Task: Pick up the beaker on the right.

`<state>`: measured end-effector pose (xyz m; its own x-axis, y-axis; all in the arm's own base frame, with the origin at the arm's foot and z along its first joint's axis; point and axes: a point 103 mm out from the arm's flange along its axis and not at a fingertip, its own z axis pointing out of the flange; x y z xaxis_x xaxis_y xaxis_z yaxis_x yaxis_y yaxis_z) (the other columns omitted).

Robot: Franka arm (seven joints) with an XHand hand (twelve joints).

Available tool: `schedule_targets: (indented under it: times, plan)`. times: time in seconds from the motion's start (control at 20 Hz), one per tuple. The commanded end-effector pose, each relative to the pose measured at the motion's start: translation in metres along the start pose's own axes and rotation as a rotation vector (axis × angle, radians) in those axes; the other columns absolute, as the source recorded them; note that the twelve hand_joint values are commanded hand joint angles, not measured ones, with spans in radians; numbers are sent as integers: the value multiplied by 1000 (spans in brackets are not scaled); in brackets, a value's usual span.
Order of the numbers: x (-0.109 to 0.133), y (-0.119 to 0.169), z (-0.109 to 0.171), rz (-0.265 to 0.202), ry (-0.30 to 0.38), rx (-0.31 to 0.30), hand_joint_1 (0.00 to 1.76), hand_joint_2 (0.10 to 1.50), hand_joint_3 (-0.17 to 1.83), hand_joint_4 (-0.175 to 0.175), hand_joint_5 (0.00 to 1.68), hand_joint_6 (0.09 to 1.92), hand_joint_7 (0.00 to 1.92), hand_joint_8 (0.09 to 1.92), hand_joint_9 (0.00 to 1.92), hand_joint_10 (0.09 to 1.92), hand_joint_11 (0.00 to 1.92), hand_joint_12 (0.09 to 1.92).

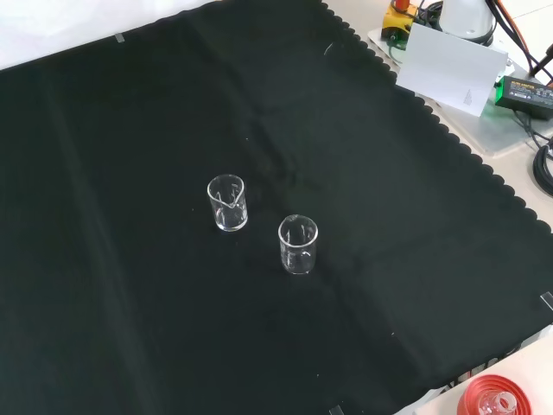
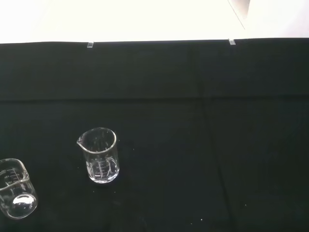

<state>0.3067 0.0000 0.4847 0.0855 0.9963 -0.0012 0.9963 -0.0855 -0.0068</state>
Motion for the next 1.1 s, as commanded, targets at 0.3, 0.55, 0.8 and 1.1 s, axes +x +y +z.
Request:
schedule_targets:
  times: [0.3, 0.55, 0.8, 1.1]
  plan:
    - [-48, -21, -20, 21, 44, -30, 163, 1451, 49, -38, 230, 87, 4, 520, 113, 675, 0, 929]
    - [-47, -23, -21, 7, 36, -27, 162, 1452, 49, -38, 230, 87, 4, 518, 112, 675, 0, 928]
    - [-33, -22, -16, 25, 18, -14, 185, 1431, 39, -38, 220, 87, 11, 517, 114, 679, 0, 929]
    - [-18, -16, -5, 44, 42, -3, 282, 1358, 5, -43, 177, 87, 21, 520, 112, 689, 0, 925]
